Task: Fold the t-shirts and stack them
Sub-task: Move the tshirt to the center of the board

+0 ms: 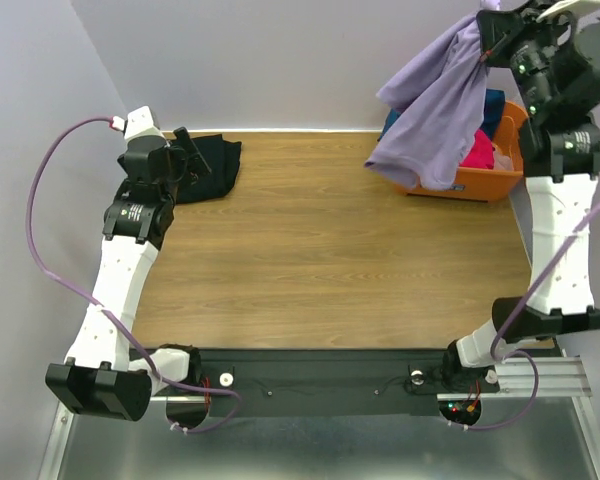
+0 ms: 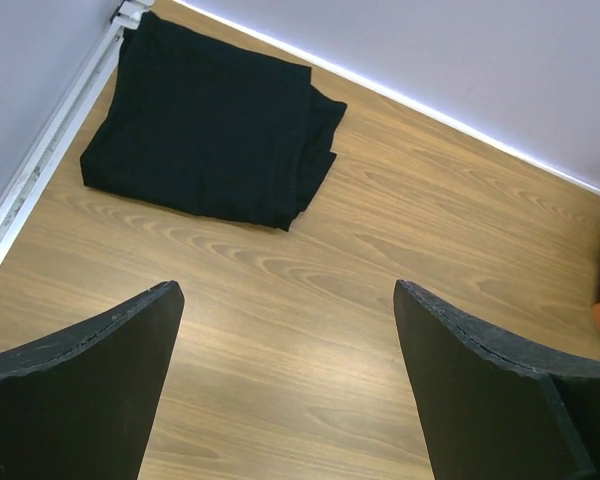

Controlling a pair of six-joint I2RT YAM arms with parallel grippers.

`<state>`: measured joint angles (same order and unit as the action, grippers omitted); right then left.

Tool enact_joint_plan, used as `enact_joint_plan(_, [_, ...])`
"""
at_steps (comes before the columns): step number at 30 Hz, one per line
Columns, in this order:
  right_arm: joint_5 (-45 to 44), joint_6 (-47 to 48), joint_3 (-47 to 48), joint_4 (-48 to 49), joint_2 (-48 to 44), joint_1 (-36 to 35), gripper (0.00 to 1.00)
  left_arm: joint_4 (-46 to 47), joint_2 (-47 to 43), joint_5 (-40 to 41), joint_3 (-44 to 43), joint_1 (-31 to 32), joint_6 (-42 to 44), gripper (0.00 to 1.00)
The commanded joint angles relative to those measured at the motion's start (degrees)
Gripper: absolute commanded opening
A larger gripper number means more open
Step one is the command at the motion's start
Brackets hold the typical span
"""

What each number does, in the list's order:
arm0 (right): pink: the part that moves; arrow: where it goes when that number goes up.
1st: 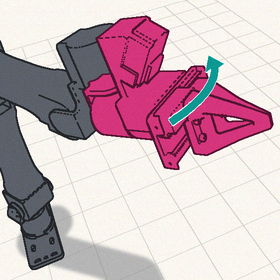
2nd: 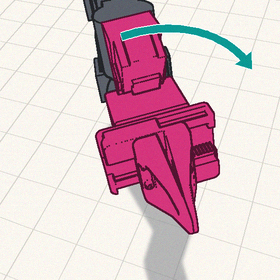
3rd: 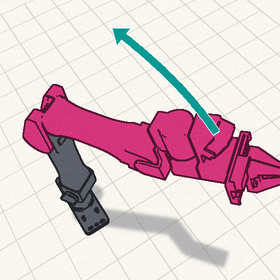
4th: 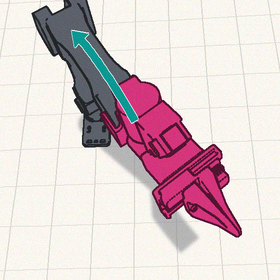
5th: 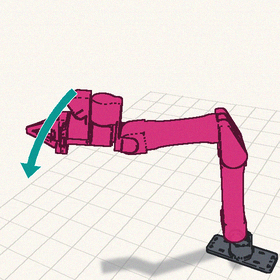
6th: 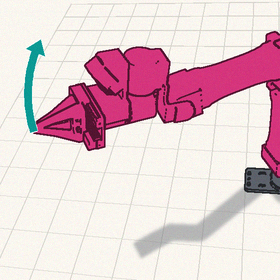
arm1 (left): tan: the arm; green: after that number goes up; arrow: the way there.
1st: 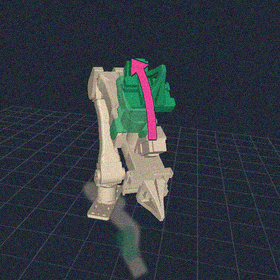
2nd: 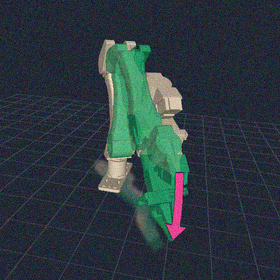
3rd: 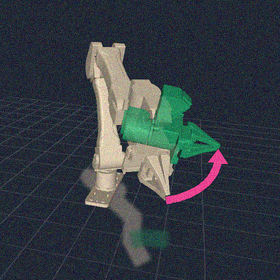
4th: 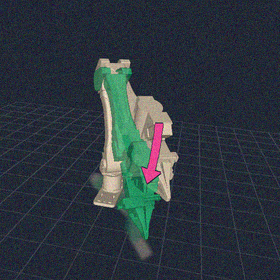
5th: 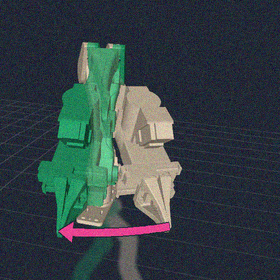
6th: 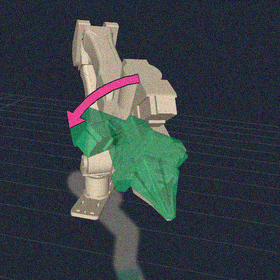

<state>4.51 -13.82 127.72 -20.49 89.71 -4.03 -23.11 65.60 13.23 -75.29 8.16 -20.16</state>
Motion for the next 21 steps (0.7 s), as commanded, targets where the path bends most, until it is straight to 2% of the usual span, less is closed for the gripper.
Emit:
enact_joint_plan(1, [18.3,-5.2,0.2,2.6,-3.7,0.3,0.00,2.7,-2.4,-2.2,-2.6,0.0,2.8,0.98])
enact_joint_plan(5, [28.3,-13.5,-1.7,2.5,-6.8,0.3,0.00,2.3,-3.9,-2.9,-1.1,0.0,3.4,0.98])
enact_joint_plan(8, [32.6,-18.9,-13.0,2.3,-10.3,0.2,0.00,2.5,-5.2,-3.4,0.8,0.0,3.1,0.99])
enact_joint_plan(9, [33.4,-19.5,-24.2,2.4,-11.9,0.2,0.01,2.6,-5.7,-3.4,1.4,0.0,2.9,0.98])
enact_joint_plan(10, [32.8,-18.5,-30.0,2.4,-15.3,0.2,0.05,2.7,-6.0,-3.6,1.9,0.0,2.8,0.98])
enact_joint_plan(11, [31.3,-17.0,-37.3,1.4,-17.3,0.2,0.37,2.7,-6.3,-3.6,2.9,0.0,2.8,0.98])
enact_joint_plan(12, [28.6,-15.6,-43.2,-0.1,-18.7,0.2,0.57,2.8,-6.7,-3.5,3.3,0.0,2.8,0.98])
enact_joint_plan(13, [20.4,-14.1,-52.8,-2.5,-19.8,0.2,0.71,2.6,-6.9,-3.5,3.8,0.1,2.9,0.98])
enact_joint_plan(14, [16.4,-13.0,-56.5,-8.0,-20.7,0.2,0.90,2.6,-7.2,-3.8,4.6,0.2,3.5,0.98])
enact_joint_plan(15, [8.1,-12.8,-61.7,-11.4,-20.7,0.2,0.95,2.5,-7.4,-3.7,5.1,0.9,3.8,0.97])
enact_joint_plan(17, [5.7,-10.4,-66.1,-16.1,-22.4,0.2,1.00,2.2,-7.6,-2.5,6.5,1.9,4.6,0.97])
enact_joint_plan(21, [4.5,-7.9,-72.7,-16.4,-29.8,-0.2,1.00,1.2,-7.2,-1.9,9.0,3.8,4.3,0.97])
